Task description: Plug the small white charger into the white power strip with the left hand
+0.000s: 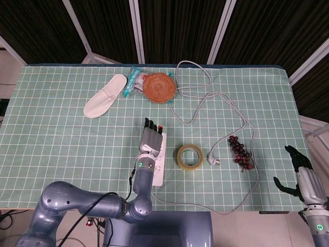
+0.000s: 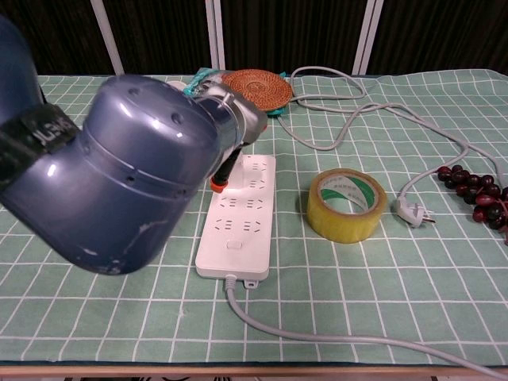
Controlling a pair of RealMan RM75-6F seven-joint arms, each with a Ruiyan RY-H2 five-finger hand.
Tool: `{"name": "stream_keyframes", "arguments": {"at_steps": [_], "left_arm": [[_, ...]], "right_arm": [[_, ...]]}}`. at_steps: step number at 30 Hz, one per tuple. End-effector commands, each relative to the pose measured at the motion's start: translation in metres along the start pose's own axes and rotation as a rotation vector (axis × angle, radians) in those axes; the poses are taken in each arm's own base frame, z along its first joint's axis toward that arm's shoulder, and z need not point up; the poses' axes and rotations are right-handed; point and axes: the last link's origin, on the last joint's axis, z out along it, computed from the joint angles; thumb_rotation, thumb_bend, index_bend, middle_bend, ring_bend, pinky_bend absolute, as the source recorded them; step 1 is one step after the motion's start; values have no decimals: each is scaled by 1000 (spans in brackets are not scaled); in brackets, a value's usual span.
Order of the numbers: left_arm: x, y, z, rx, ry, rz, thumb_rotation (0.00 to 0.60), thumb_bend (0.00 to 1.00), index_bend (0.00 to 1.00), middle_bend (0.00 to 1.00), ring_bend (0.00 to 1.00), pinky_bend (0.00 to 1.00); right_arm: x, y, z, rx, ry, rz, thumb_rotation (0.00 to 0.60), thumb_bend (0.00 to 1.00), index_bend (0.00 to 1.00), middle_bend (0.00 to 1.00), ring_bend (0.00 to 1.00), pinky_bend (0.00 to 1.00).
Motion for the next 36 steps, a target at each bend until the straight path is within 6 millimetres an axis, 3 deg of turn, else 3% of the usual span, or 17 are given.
{"name": "stream_keyframes", "arguments": {"at_steps": [1,8,12,16,23,30,36], "left_arm": [[8,-15,0,23,24,-22,600,0,0,40,0,0],[20,-64,-13,51,94,-161,600,0,0,44,0,0],[10,-103,-32,62,163,-269,600,0,0,44,0,0],[-24,-153,-69,71,248,-362,600,0,0,43,0,0],[-110,-221,-133,148,371,-507,600,0,0,40,0,0],[-193,-255,-185,237,406,-527,600,0,0,32,0,0],[-236,-269,-211,286,417,-506,600,0,0,6,0,0]], "right_arm": [[0,0,0,1,2,-3,600,393,0,0,0,0],[1,1,-1,4,11,-20,600,394,0,0,0,0],[1,1,-1,9,18,-38,600,394,0,0,0,0],[0,0,-1,22,31,-74,600,394,0,0,0,0],[-1,-1,-2,33,54,-130,600,394,0,0,0,0],[-3,-2,-2,36,75,-170,600,394,0,0,0,0],[-4,-2,-3,41,84,-186,600,395,0,0,0,0]]}}
